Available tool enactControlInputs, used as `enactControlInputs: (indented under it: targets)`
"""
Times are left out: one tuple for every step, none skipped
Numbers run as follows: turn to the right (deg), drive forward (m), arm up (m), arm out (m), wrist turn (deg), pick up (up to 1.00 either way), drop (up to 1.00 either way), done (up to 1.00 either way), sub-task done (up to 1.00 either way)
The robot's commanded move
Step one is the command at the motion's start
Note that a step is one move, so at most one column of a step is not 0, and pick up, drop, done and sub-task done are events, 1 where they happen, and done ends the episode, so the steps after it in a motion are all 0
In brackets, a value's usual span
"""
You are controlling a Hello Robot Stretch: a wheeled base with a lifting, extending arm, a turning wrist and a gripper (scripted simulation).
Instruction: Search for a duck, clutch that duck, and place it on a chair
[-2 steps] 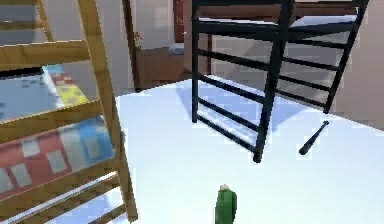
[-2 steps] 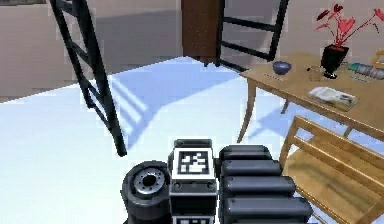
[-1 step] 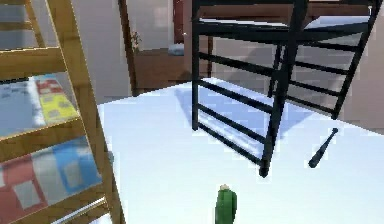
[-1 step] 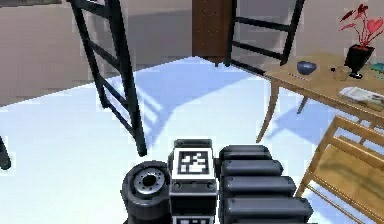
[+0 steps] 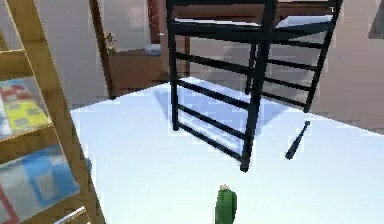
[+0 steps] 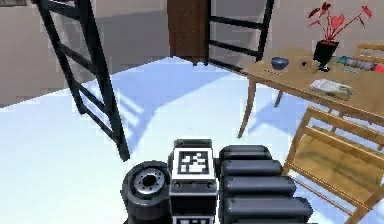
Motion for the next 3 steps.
enactControlInputs:
  targets:
    - [0.0,1.0,0.0,0.0,0.0,0.0,0.0,0.0,0.0]
    - [-42.0,0.0,0.0,0.0,0.0,0.0,0.0,0.0,0.0]
    - [0.0,1.0,0.0,0.0,0.0,0.0,0.0,0.0,0.0]
